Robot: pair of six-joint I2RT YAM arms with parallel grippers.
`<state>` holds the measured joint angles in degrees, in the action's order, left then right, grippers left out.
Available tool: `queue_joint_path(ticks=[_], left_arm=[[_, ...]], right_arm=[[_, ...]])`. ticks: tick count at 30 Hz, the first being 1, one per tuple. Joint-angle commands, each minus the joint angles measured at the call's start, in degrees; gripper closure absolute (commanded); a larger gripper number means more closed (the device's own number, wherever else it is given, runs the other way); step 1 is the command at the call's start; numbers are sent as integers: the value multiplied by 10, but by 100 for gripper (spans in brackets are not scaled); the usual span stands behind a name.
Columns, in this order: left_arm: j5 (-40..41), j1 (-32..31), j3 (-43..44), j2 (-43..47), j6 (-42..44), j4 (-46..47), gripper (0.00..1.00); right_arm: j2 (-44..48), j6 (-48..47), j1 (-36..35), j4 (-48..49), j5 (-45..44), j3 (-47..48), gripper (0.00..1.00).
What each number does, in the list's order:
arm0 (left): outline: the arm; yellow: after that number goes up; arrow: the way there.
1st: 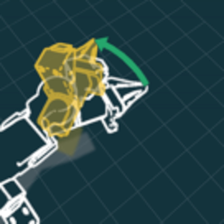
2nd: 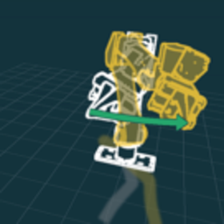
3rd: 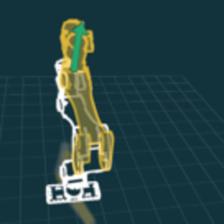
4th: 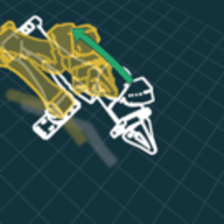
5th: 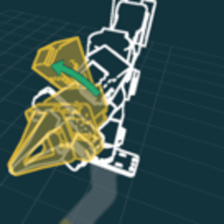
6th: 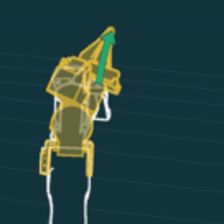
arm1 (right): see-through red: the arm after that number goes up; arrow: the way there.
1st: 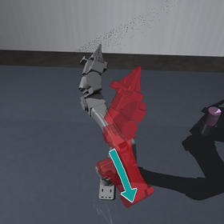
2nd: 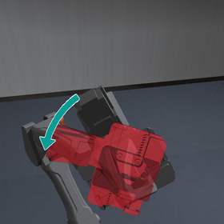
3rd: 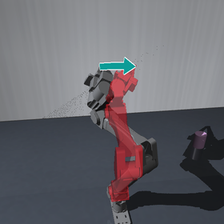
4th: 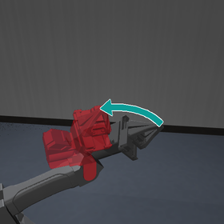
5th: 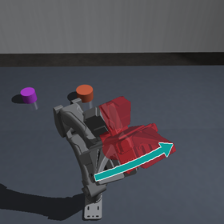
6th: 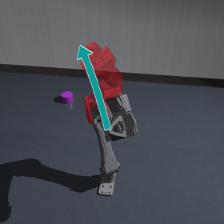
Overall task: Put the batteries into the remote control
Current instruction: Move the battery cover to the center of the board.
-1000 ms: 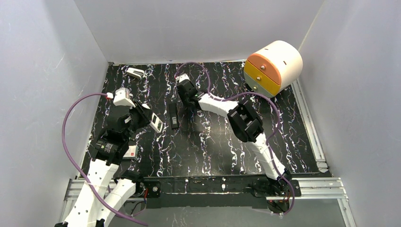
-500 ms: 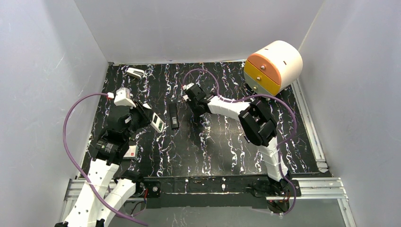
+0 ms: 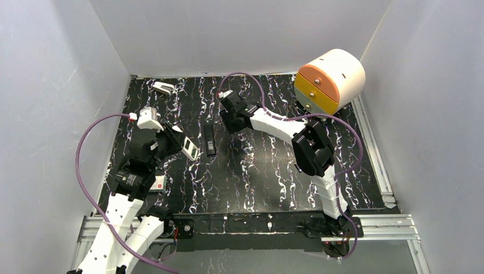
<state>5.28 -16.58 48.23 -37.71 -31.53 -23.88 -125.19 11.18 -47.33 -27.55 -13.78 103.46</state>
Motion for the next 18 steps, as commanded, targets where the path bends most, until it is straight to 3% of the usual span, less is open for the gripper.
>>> queue_joint_path(ticks=[1, 13, 18], left_arm=[[2, 2, -7, 10, 1, 12, 100], [-1, 1, -8, 9, 3, 11, 100], [-6, 2, -16, 7, -4, 20, 100]], right_arm=[[30, 11, -2, -32, -11, 29, 44], [0, 83, -3, -88, -44, 63, 45], [-18, 73, -12, -32, -29, 69, 45]])
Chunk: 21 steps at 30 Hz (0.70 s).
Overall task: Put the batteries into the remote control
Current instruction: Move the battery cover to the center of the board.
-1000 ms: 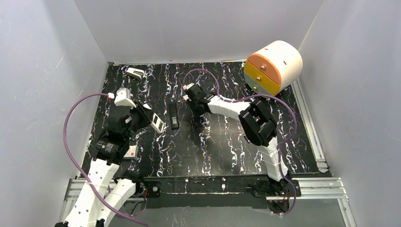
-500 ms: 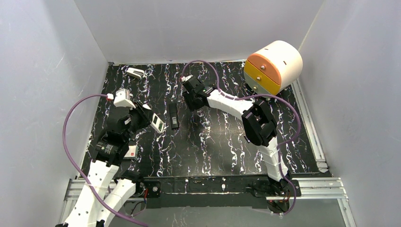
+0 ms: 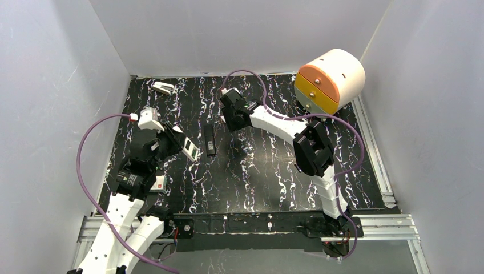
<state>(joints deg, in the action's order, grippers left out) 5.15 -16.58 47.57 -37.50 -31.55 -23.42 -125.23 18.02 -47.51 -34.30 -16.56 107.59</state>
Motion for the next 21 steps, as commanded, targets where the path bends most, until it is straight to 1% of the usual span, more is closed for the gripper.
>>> queue_joint_path(ticks=[1, 4, 10, 12, 15, 21], left_arm=[[-5, 2, -10, 4, -5, 15, 100], [-6, 1, -7, 3, -3, 10, 100], [0, 2, -4, 2, 1, 3, 100], [0, 1, -5, 1, 1, 3, 100], [-2, 2, -5, 0, 0, 4, 100], [2, 1, -4, 1, 1, -1, 100]], right_arm=[[-26, -7, -12, 49, 3, 35, 45], [-69, -37, -14, 72, -1, 73, 45], [-111, -83, -14, 149, -10, 97, 45], [-126, -97, -14, 169, -2, 105, 47], [-145, -111, -13, 196, 1, 109, 53], [-161, -118, -13, 220, -31, 115, 53]])
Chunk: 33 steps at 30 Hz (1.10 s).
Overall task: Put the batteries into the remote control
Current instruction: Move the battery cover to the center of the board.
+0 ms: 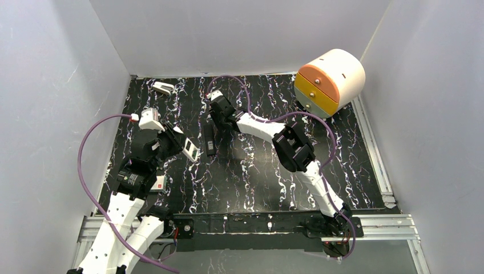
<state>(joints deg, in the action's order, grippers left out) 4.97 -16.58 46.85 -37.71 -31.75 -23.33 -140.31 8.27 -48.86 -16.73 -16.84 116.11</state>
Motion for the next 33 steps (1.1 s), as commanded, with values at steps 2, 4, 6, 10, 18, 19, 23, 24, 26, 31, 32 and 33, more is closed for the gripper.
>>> queue_joint_path(ticks=[2, 4, 6, 10, 18, 19, 23, 24, 26, 31, 32, 33], left_arm=[[4, 2, 2, 3, 4, -1, 100], [4, 1, 2, 1, 4, -2, 100], [3, 1, 2, -1, 5, -2, 100], [4, 1, 3, -5, 5, -1, 100], [3, 1, 6, -14, 7, 1, 100], [4, 2, 7, -13, 8, 0, 100], [6, 2, 8, -15, 9, -2, 100], [6, 1, 8, -17, 10, -3, 100], [4, 1, 9, -20, 10, -1, 100], [2, 1, 9, -25, 9, 2, 100], [1, 2, 10, -26, 9, 2, 100], [2, 1, 10, -25, 9, 2, 100]], right_arm=[[-13, -24, 1, 49, -32, 29, 53], [-16, -25, 1, 49, -33, 32, 53], [-15, -28, 0, 49, -37, 32, 53], [4, -35, -1, 60, -54, 19, 53], [-26, -48, 9, 62, -33, 51, 51], [-33, -42, 13, 57, -27, 58, 51], [-39, -24, 23, 62, 2, 53, 52], [-40, -22, 24, 62, 11, 52, 53], [-47, -18, 26, 56, 29, 57, 56], [-63, -14, 27, 40, 36, 65, 68], [-65, -14, 26, 36, 35, 67, 72], [-67, -14, 27, 32, 31, 71, 75]])
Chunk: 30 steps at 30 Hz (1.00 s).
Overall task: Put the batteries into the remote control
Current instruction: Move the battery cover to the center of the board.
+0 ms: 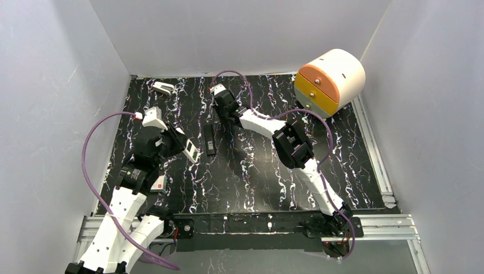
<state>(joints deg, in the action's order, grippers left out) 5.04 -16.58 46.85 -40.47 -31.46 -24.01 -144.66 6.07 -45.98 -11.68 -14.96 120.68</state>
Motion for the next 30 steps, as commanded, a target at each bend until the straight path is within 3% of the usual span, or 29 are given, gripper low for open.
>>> queue_joint_path(ticks=[1, 7, 14, 24, 30], left_arm=[[2, 2, 9, 3, 7, 7, 100], [1, 2, 6, 3, 6, 8, 100], [-5, 1, 1, 3, 0, 19, 100], [-23, 2, -21, -4, -19, 67, 100], [-32, 1, -22, -11, -25, 89, 100]], right_arm=[[-26, 8, -2, -26, 6, 30, 78], [-19, -2, -2, -74, -24, 39, 98], [58, 31, -2, -170, -20, -9, 99], [252, 175, -18, -189, 31, -307, 99], [324, 249, -59, -200, 30, -405, 99]])
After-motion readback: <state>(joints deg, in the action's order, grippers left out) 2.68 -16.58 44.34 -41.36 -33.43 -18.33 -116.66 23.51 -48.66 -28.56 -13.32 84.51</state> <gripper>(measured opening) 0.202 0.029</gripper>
